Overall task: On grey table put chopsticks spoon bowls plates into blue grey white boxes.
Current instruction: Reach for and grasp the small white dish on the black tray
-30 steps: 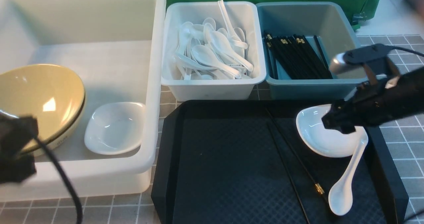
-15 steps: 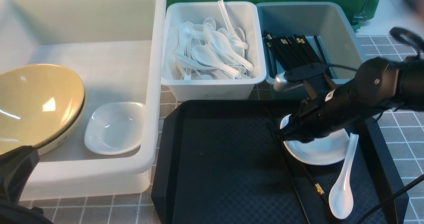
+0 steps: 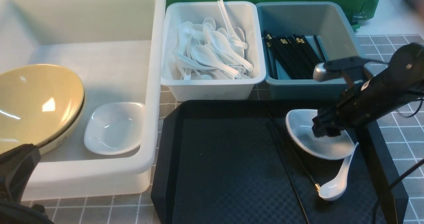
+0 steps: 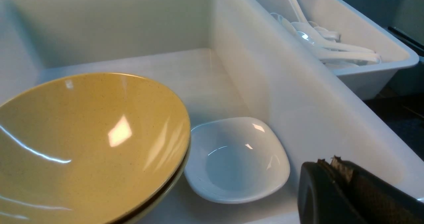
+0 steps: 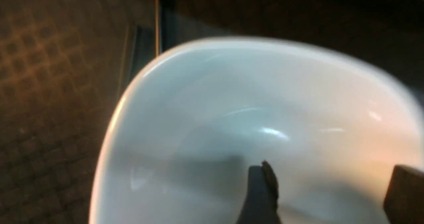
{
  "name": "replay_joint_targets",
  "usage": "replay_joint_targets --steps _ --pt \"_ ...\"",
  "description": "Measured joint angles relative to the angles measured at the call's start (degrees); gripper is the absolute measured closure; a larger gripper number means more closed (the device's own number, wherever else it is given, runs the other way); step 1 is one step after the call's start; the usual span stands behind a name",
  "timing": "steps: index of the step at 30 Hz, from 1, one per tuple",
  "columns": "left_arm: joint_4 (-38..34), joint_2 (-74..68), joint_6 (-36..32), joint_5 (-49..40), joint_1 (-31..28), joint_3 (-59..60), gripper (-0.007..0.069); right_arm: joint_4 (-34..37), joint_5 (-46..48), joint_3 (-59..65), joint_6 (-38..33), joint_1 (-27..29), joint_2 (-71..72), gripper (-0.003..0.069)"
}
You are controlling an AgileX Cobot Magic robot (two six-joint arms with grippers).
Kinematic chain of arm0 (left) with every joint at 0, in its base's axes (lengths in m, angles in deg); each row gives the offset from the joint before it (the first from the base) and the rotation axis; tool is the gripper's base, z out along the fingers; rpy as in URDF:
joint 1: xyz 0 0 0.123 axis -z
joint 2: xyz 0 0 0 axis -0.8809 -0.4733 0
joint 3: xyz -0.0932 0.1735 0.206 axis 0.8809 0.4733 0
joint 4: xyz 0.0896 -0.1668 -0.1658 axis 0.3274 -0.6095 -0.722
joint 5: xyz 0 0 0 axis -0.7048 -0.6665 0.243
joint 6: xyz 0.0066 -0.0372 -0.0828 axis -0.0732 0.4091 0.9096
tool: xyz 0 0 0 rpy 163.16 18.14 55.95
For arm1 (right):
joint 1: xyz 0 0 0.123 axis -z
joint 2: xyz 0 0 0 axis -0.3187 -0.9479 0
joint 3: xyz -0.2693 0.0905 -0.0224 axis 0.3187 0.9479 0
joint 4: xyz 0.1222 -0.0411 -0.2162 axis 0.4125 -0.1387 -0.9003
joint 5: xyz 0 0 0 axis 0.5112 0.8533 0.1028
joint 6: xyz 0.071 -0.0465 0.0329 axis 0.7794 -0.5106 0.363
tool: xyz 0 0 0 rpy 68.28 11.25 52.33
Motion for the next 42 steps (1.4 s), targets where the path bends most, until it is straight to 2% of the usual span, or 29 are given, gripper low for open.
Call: replay_joint_targets --steps 2,3,4,7,9,11,16,17,18,21,25,28,32,34,37,39,41,42 --pt "0.00 0.00 0.00 0.25 0.00 0.00 0.0636 0.63 0.00 -0.03 0.05 0.00 -0.80 0.0239" --pt "0.00 0.00 0.00 0.42 0.00 0.00 0.0636 0.75 0.14 -0.23 0.11 0.00 -1.07 0.0336" --pt "0.00 0.00 0.00 0.58 0.00 0.00 0.0636 0.75 0.37 -0.22 0.11 0.00 -0.95 0.0375" --pt "0.00 0.00 -0.02 1.36 0.00 0.00 0.0636 0.75 1.85 -0.22 -0.73 0.00 0.71 0.0560" --pt "0.00 0.00 -0.02 1.36 0.00 0.00 0.0636 0.70 1.91 -0.22 -1.22 0.00 2.47 0.0610" --pt "0.00 0.00 -0.02 1.48 0.00 0.00 0.0636 -0.15 1.80 -0.22 -1.44 0.00 5.25 0.0614" --pt "0.00 0.00 -0.02 1.48 0.00 0.00 0.0636 -4.61 3.39 -1.26 -0.95 0.93 7.20 0.0496" --pt "0.00 0.00 -0.02 1.48 0.00 0.00 0.0636 -5.29 3.46 -1.26 -0.66 1.27 7.19 0.0456" --pt "0.00 0.00 -0.02 1.48 0.00 0.00 0.0636 -6.82 3.68 -1.26 0.01 2.21 6.67 0.0362" --pt "0.00 0.00 -0.02 1.48 0.00 0.00 0.0636 -7.63 2.89 -1.26 1.04 3.19 4.65 0.0233" --pt "0.00 0.00 -0.07 1.48 0.00 0.00 0.0636 -5.30 1.82 -1.26 1.18 2.94 0.68 0.0176" --pt "0.00 0.00 -0.14 1.53 0.00 0.00 0.0636 -3.72 1.82 -1.26 0.13 2.41 -1.24 0.0228" --pt "0.00 0.36 -0.14 1.96 0.00 0.01 0.0636 -2.17 3.57 -1.48 -0.53 2.03 0.01 0.0490" --pt "0.13 0.61 -0.20 2.44 0.00 0.06 0.0636 -1.28 6.34 -2.46 -0.73 2.03 2.80 0.0550" --pt "0.13 1.45 -0.20 2.94 0.00 0.06 0.0636 -0.35 10.15 -3.74 -2.09 1.34 7.02 0.0589" --pt "0.17 3.67 -0.22 3.47 0.00 0.06 0.0636 4.00 12.84 -5.82 -5.30 -0.44 12.37 0.0592" --pt "0.17 4.96 -0.27 3.70 0.00 0.11 0.0636 7.57 12.23 -7.51 -8.06 -2.58 14.39 0.0592" --pt "0.17 5.81 -0.42 4.26 0.00 0.43 0.0636 11.60 10.65 -9.02 -11.32 -5.14 15.68 0.0592"
